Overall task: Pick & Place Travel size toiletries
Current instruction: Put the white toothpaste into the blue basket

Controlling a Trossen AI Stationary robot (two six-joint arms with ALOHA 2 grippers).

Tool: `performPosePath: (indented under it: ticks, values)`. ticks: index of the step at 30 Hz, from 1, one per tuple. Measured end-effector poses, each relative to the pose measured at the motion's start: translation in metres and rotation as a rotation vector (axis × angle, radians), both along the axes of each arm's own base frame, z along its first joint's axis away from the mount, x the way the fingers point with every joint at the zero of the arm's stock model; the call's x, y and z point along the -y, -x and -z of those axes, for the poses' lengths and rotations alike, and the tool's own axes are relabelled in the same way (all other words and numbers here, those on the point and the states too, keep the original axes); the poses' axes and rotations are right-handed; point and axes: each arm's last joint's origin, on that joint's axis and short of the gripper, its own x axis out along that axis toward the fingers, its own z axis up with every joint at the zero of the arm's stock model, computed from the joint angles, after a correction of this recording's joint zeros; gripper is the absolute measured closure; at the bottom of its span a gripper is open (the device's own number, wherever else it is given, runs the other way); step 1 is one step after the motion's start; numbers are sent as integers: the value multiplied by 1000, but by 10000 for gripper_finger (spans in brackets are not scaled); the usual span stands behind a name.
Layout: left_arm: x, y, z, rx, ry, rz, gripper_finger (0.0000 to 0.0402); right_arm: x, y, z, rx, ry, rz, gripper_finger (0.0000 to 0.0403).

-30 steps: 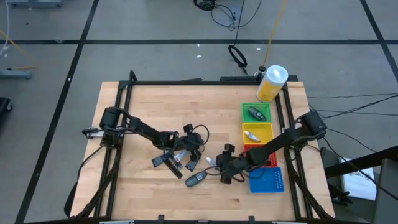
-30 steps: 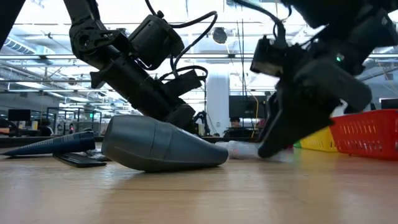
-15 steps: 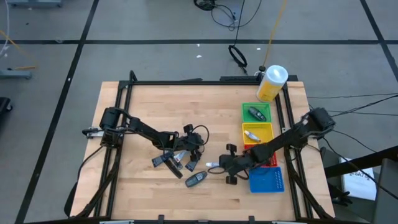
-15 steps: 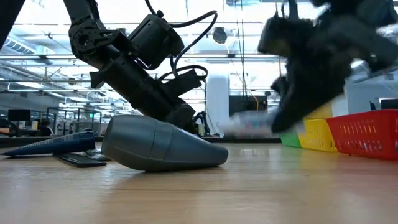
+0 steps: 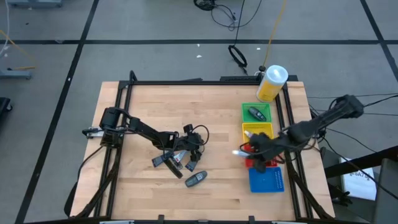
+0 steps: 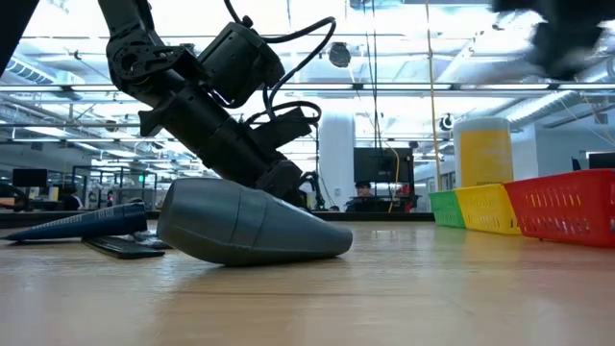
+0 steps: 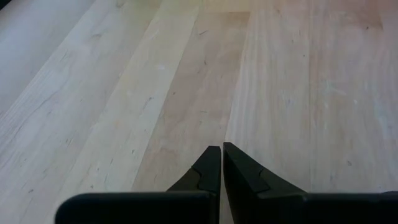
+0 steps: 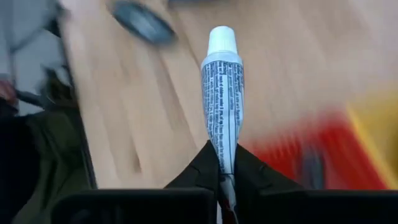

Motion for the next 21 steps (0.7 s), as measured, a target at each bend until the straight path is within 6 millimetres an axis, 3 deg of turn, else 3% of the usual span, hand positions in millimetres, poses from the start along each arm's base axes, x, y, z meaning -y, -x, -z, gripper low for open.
performPosePath:
  ticks: [5, 9, 16, 21]
  values:
    - [0, 0, 0, -1, 1, 0, 380, 1, 29, 7, -341, -156, 75, 396]
    - [0, 0, 0, 1, 5, -4, 380, -4, 37, 11, -500, -234, 39, 394]
    - [-1, 0, -1, 6, -24, -14, 380, -19, 29, 9, -443, -320, -56, 394]
    - [-8, -1, -1, 15, -54, -83, 380, -31, 26, 28, -418, -374, -130, 393]
